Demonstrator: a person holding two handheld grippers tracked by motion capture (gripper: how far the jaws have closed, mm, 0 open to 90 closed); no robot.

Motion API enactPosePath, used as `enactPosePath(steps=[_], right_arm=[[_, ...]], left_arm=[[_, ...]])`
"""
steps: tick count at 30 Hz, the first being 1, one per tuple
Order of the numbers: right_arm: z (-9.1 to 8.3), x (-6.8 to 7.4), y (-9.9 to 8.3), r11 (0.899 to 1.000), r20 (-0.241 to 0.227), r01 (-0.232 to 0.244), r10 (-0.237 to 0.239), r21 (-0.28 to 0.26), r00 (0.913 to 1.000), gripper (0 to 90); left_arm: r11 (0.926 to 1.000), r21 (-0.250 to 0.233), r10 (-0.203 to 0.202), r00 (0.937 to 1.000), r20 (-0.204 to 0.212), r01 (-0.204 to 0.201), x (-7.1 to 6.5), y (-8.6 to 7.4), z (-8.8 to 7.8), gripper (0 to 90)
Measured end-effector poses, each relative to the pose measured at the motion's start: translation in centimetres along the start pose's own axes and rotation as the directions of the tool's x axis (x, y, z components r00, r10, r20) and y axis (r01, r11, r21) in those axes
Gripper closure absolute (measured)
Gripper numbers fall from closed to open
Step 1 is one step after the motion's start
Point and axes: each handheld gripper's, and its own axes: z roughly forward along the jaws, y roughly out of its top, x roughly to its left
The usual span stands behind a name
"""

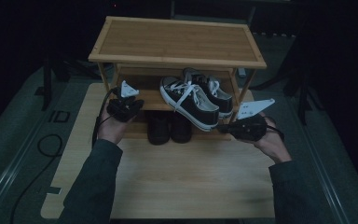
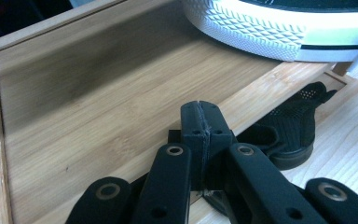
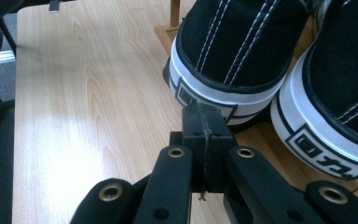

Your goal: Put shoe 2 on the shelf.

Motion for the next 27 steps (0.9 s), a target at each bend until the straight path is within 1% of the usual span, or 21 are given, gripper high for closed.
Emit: enactPosePath(steps=[4, 6, 9, 11, 14, 19, 25, 27], right_arm=[[0.2, 0.1, 0.0, 1.000, -0.009, 0.004, -0.004, 0.003, 1.0000, 90.0], [0.2, 0.2, 0.1, 1.000, -0.010, 0.012, -0.012, 0.004, 0.9999, 90.0], [0.3, 0.4, 0.3, 1.000, -0.018, 0.015, -0.015, -0.004, 0.9997, 90.0], [0.5, 0.5, 0.5, 1.000, -0.025, 0.026, -0.026, -0.002, 0.9993, 90.0], [0.6, 0.6, 0.6, 0.999, -0.029, 0.032, -0.032, -0.002, 0.9991, 90.0], [0.8, 0.7, 0.7, 0.999, -0.035, 0.032, -0.032, -0.008, 0.9989, 90.0], [1.3, 1.1, 1.0, 0.999, -0.046, 0.050, -0.051, -0.008, 0.9976, 90.0], [1.4, 1.2, 1.2, 0.998, -0.054, 0.054, -0.055, -0.013, 0.9970, 90.0]], left_arm=[[1.0000, 0.004, 0.002, 1.0000, 0.000, -0.002, 0.2, 0.3, 0.4, 90.0], [1.0000, 0.000, -0.003, 1.0000, 0.002, 0.003, 0.3, 0.4, 0.6, 89.9], [1.0000, 0.001, -0.002, 1.0000, 0.005, 0.002, 0.4, 0.5, 0.8, 89.9], [1.0000, 0.006, 0.004, 1.0000, 0.002, -0.004, 0.4, 0.6, 0.9, 89.9], [0.9998, 0.018, 0.012, 0.9999, -0.009, -0.012, 0.3, 0.9, 1.2, 89.9], [0.9997, 0.023, 0.010, 0.9999, -0.002, -0.010, 0.1, 1.2, 1.7, 90.0], [0.9997, 0.025, -0.005, 1.0000, 0.003, 0.005, 0.0, 1.4, 2.3, 90.0], [0.9996, 0.026, 0.004, 1.0000, 0.001, -0.004, -0.1, 1.5, 2.4, 90.0]])
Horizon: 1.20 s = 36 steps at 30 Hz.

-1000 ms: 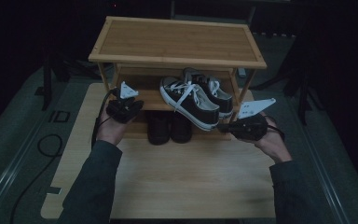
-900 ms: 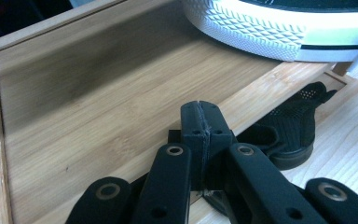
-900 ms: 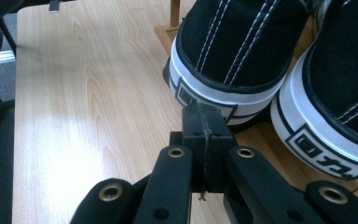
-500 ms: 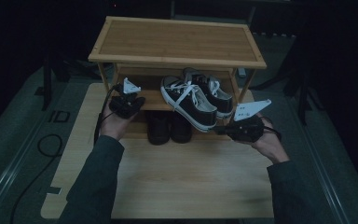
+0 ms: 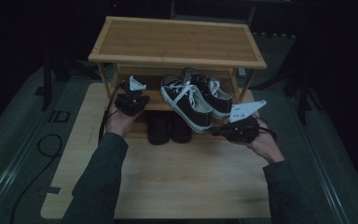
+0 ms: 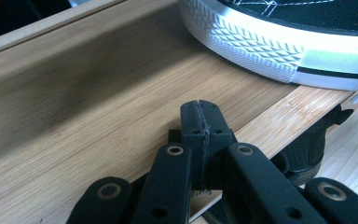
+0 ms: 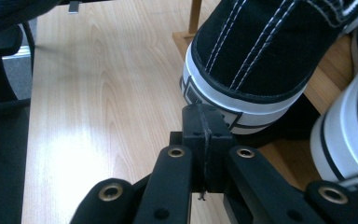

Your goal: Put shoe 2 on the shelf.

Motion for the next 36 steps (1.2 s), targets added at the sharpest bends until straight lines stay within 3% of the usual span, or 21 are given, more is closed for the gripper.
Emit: enactPosePath(steps=[15, 36], right_arm=[[2.3, 0.5, 1.9, 0.999, -0.066, 0.030, -0.032, -0.032, 0.9973, 90.0], [6.2, 1.0, 4.1, 0.994, -0.080, 0.048, -0.056, -0.101, 0.9952, 90.0]], left_arm=[[1.0000, 0.005, 0.005, 0.9999, -0.014, -0.005, -0.3, 0.1, 0.2, 90.0], [1.0000, -0.002, -0.007, 0.9999, -0.010, 0.007, -0.2, 0.0, 0.2, 90.0]])
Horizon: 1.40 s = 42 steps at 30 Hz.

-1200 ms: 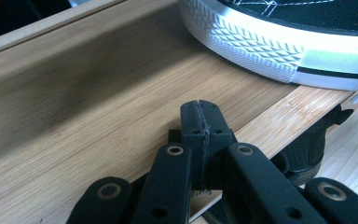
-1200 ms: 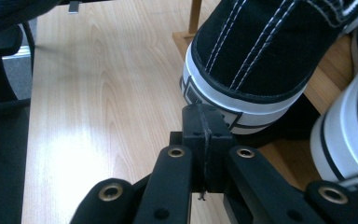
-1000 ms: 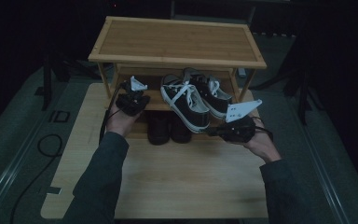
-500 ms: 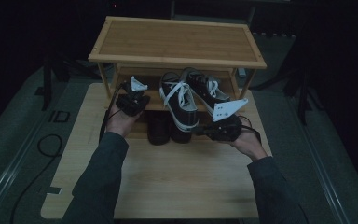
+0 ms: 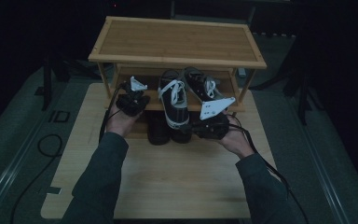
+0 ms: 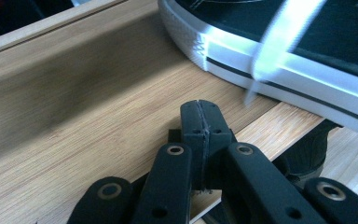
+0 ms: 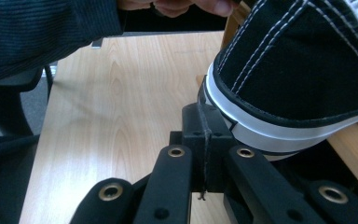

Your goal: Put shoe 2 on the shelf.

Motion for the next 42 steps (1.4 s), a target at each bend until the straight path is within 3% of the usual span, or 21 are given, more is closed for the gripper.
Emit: enactPosePath(steps=[3, 7, 10, 17, 24, 42], right_arm=[[0.5, -0.2, 0.3, 1.000, -0.008, -0.002, 0.002, -0.006, 1.0000, 90.0], [0.8, -0.2, 0.5, 1.000, -0.010, -0.002, 0.002, -0.003, 0.9999, 90.0], [0.7, -0.2, 0.5, 1.000, -0.009, -0.003, 0.003, -0.001, 1.0000, 90.0], [1.1, -0.3, 0.6, 1.000, -0.021, -0.002, 0.001, -0.017, 0.9998, 90.0], [1.9, -0.7, 0.7, 0.999, -0.039, -0.004, 0.002, -0.040, 0.9992, 90.0], [3.0, -1.3, 1.1, 0.999, -0.006, 0.023, -0.023, -0.038, 0.9997, 90.0]], left_arm=[[0.9999, -0.002, 0.014, 0.9999, -0.003, -0.014, 0.0, 0.0, 0.0, 90.0], [0.9974, 0.011, 0.072, 0.9963, -0.048, -0.071, -0.3, 0.0, -0.1, 90.0], [0.9974, 0.013, 0.071, 0.9959, -0.057, -0.070, 0.0, -0.2, -0.3, 90.0], [0.9998, 0.020, 0.003, 0.9996, -0.028, -0.003, 0.4, -0.1, -0.3, 90.0], [0.9997, 0.020, -0.010, 0.9996, -0.027, 0.011, 0.3, -0.1, -0.3, 90.0], [0.9995, 0.009, -0.032, 0.9992, -0.023, 0.032, 0.3, -0.2, -0.3, 90.0]])
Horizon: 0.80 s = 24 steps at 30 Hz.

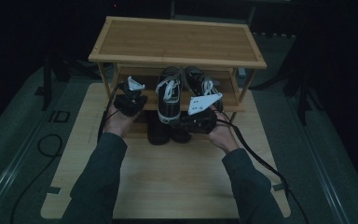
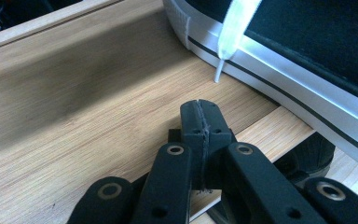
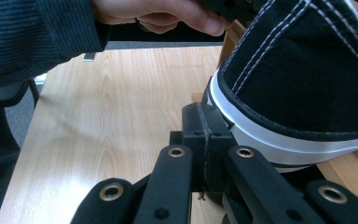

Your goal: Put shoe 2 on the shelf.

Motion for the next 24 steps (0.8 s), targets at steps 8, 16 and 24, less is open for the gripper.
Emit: enactPosePath(steps=[8, 16, 24], right_arm=[[0.4, -0.3, 0.1, 1.000, 0.024, -0.010, 0.010, -0.004, 0.9997, 90.0], [0.9, -1.1, 0.0, 0.999, 0.087, -0.047, 0.048, -0.013, 0.9951, 90.0], [1.6, -0.9, 0.6, 1.000, 0.111, -0.023, 0.022, 0.005, 0.9936, 90.0]], left_arm=[[1.0000, 0.000, -0.004, 1.0000, 0.001, 0.004, 0.0, 0.0, 0.0, 90.0], [0.9999, -0.007, -0.010, 0.9999, 0.003, 0.010, 0.0, -0.1, 0.0, 90.0], [0.9998, -0.009, -0.016, 0.9999, 0.003, 0.017, 0.0, -0.1, 0.0, 90.0]])
